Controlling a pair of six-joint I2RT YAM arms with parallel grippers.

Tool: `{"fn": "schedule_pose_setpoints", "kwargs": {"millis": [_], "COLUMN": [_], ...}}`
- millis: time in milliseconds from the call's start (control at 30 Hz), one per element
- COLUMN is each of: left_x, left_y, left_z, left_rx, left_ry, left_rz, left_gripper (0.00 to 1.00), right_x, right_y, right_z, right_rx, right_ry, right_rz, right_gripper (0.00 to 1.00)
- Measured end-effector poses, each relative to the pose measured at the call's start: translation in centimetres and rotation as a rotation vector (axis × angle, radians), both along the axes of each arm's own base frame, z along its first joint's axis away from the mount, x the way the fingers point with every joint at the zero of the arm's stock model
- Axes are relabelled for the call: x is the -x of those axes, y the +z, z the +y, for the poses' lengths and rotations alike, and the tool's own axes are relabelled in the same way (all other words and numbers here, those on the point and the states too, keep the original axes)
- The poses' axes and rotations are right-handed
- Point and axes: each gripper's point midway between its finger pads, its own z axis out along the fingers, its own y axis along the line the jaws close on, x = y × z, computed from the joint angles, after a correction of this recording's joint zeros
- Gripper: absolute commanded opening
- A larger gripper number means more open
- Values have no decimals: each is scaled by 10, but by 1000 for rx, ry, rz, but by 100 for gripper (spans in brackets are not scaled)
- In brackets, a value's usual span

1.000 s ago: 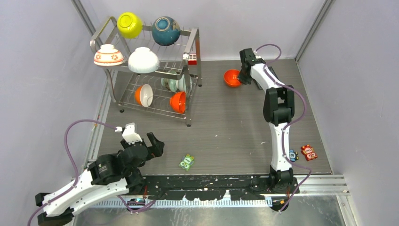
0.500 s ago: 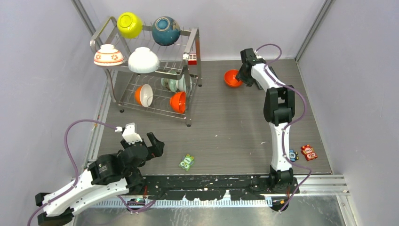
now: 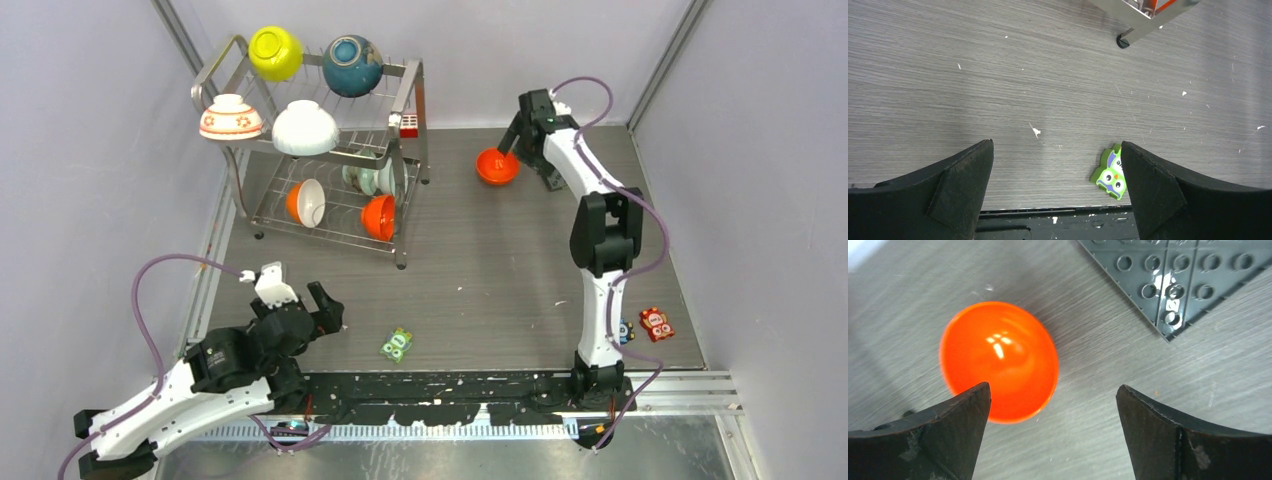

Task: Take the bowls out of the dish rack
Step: Place the bowl at the center of the board.

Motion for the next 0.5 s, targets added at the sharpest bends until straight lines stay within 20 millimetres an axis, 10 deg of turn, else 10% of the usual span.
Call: {"fn": "schedule_pose_setpoints", "kwargs": {"millis": [167,367,500], "left_x": [-2,-5,-12], "left_y": [13,27,36], "left_z": [5,6,2], "left_rx": [2,-55,-134], "left_ry": [22,25,15], "left_rz": [-19,-20,-16], "left_gripper": [100,100,100], "right_x": [20,96,161], "right_y": [91,221,245], "right_z": [4,51,82], "right_rx": [22,70,62], "right_ry": [31,162,299], "right_rz": [-165,-457,-554], "right_gripper": [100,100,100]}}
